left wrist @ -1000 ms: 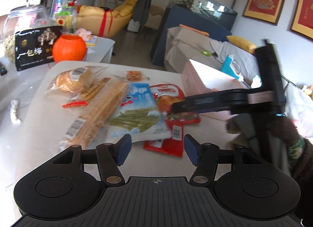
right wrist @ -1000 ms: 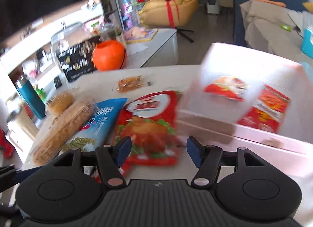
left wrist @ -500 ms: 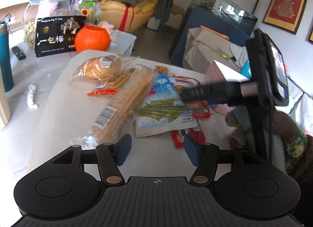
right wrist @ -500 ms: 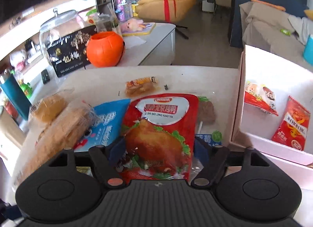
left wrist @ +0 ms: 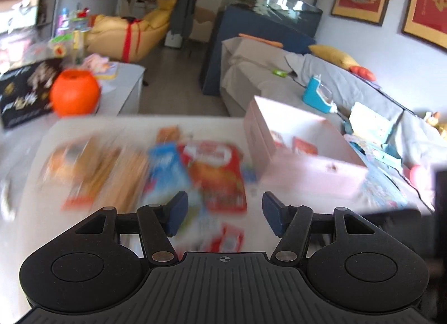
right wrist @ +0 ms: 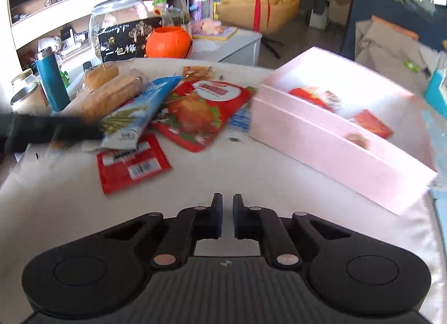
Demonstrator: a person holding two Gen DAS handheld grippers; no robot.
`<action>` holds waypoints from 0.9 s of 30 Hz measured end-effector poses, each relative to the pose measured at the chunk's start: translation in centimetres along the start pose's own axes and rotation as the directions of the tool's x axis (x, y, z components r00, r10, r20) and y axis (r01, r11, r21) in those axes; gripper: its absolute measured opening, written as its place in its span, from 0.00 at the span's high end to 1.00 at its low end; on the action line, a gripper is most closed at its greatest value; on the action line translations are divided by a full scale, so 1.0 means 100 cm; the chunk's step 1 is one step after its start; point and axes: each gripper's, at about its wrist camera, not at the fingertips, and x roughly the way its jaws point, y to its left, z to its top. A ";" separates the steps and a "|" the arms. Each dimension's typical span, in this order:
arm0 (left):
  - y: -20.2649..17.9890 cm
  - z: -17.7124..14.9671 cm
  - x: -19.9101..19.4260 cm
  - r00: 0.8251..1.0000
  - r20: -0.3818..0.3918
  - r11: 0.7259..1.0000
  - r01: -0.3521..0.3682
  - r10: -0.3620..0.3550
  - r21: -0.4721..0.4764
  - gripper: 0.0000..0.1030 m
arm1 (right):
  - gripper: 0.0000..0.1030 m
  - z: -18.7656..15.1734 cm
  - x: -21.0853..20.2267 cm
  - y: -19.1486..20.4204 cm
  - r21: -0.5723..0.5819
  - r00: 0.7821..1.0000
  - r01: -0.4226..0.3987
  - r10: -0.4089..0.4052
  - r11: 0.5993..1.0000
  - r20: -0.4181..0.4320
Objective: Organize snacks
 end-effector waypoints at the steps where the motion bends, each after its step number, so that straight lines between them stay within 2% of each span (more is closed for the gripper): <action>1: 0.002 0.012 0.012 1.000 -0.006 1.000 -0.007 0.007 -0.008 0.38 | 0.75 -0.004 -0.002 -0.006 0.016 1.000 0.001 -0.001 1.000 0.009; 2: 0.006 0.025 0.027 1.000 -0.012 0.999 -0.019 0.018 -0.026 0.38 | 0.65 -0.007 -0.004 -0.012 0.044 1.000 0.000 -0.001 0.999 0.021; 3: 0.010 0.036 0.042 0.999 -0.017 0.999 -0.029 0.028 -0.043 0.38 | 0.62 -0.011 -0.006 -0.018 0.072 0.999 -0.002 -0.001 0.997 0.039; 7: 0.031 0.072 0.101 0.991 -0.050 0.986 -0.130 0.125 -0.109 0.38 | 0.57 -0.023 -0.014 -0.030 0.141 0.992 -0.011 -0.006 0.990 0.124; 9: 0.033 0.080 0.130 0.988 -0.090 0.985 -0.138 0.129 -0.107 0.38 | 0.50 -0.029 -0.017 -0.035 0.161 0.987 -0.023 -0.003 0.987 0.160; 10: 0.031 0.082 0.142 0.987 -0.110 0.987 -0.129 0.118 -0.101 0.38 | 0.47 -0.031 -0.015 -0.037 0.174 0.987 -0.030 0.001 0.984 0.160; 12: 0.021 0.084 0.167 0.984 -0.156 0.993 -0.098 0.087 -0.064 0.38 | 0.47 -0.029 -0.010 -0.040 0.183 0.990 -0.040 0.015 0.982 0.137; 15: -0.001 0.080 0.197 0.969 -0.230 0.995 -0.074 0.086 0.061 0.35 | 0.45 -0.027 -0.007 -0.044 0.199 0.992 -0.065 0.041 0.978 0.121; 16: -0.008 0.076 0.200 0.970 -0.227 0.992 -0.063 0.086 0.106 0.37 | 0.45 -0.029 -0.008 -0.045 0.207 0.991 -0.071 0.046 0.976 0.123; 18: -0.012 0.073 0.199 0.967 -0.249 0.988 -0.009 0.047 0.152 0.51 | 0.44 -0.030 -0.007 -0.048 0.229 0.991 -0.074 0.046 0.971 0.126; 22: -0.013 0.055 0.173 0.959 -0.283 0.972 0.060 0.007 0.226 0.51 | 0.44 -0.031 -0.008 -0.049 0.245 0.991 -0.073 0.042 0.967 0.129; 27: -0.014 0.023 0.125 0.944 -0.320 0.975 0.136 -0.075 0.174 0.54 | 0.44 -0.032 -0.012 -0.043 0.222 0.989 -0.063 0.031 0.973 0.142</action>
